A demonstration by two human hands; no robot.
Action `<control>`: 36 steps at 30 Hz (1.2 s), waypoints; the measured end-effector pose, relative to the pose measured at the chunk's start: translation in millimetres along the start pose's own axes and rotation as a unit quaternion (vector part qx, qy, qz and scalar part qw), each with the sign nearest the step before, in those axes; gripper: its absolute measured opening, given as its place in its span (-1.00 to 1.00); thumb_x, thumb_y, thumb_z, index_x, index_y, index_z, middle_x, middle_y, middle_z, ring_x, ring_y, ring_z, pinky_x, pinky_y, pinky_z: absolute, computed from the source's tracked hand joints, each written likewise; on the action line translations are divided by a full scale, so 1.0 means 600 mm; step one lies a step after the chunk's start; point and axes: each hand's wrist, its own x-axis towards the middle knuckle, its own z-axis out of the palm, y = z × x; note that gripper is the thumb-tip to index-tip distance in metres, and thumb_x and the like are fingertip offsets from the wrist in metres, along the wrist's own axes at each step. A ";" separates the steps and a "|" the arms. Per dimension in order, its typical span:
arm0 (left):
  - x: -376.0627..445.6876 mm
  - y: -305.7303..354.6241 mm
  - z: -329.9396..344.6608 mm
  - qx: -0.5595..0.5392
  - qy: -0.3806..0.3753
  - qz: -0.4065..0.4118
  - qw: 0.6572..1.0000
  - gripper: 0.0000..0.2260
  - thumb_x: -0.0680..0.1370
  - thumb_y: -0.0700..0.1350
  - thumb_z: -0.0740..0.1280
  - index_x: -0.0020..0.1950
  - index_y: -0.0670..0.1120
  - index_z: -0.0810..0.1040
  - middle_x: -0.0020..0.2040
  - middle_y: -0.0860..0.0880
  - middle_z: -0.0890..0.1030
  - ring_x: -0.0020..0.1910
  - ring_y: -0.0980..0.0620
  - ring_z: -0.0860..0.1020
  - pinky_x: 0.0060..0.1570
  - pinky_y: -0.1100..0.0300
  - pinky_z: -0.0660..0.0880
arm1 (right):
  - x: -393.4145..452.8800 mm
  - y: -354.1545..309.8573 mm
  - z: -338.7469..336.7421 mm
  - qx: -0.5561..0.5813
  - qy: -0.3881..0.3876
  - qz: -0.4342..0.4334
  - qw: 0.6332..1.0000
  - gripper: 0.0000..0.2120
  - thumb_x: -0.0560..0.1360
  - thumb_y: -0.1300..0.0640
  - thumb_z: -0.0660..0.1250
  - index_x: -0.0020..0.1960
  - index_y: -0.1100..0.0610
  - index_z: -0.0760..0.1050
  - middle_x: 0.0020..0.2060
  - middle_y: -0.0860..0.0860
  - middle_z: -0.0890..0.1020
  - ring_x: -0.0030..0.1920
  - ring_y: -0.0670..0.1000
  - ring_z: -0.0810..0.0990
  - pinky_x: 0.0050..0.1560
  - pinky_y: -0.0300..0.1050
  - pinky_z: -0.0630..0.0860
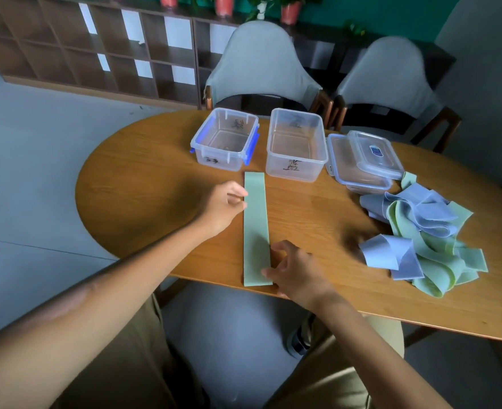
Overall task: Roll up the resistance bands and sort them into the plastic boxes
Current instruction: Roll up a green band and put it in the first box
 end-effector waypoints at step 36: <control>-0.240 -0.032 0.019 0.260 -0.029 0.246 0.933 -0.86 0.56 -0.05 0.42 -0.13 -0.06 0.53 0.40 -0.01 0.43 0.44 -0.04 0.28 0.42 0.25 0.16 | -0.013 0.069 0.021 -0.171 0.058 -0.297 0.938 -0.92 0.58 0.08 0.36 -0.04 0.08 0.53 0.04 -0.10 0.43 0.11 -0.02 0.42 0.13 -0.10 0.45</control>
